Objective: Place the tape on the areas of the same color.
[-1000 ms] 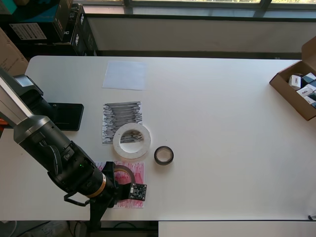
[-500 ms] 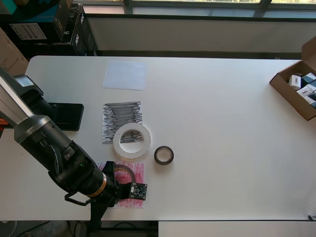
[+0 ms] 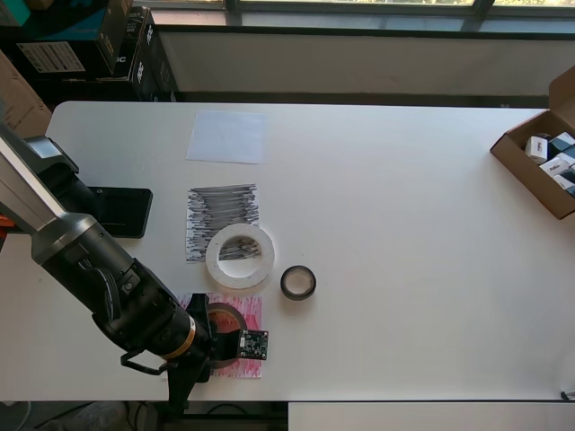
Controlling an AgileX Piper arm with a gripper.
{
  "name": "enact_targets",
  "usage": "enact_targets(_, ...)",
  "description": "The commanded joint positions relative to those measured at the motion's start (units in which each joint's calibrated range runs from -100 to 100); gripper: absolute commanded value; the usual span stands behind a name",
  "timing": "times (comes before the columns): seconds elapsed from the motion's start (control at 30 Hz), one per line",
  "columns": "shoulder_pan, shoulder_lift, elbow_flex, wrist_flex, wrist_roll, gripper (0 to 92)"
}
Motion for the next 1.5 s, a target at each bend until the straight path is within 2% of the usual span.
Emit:
enact_targets(0.0,0.1,-1.3,0.1,0.1,0.3,43.2)
enact_targets(0.27,0.1,-7.3,0.1,1.1,0.8,43.2)
enact_targets(0.43,2.3,-14.6,0.4,8.7,1.8,43.5)
enact_targets(0.57,6.8,-18.7,0.4,12.0,7.9,43.3)
enact_targets(0.73,13.3,-21.1,0.5,12.4,14.6,43.3)
enact_targets(1.13,22.5,-21.4,2.8,12.4,22.8,43.3)
enact_targets(1.33,28.5,-21.3,4.2,11.7,31.3,43.3)
enact_targets(1.47,31.0,-21.2,3.9,11.5,34.6,43.3)
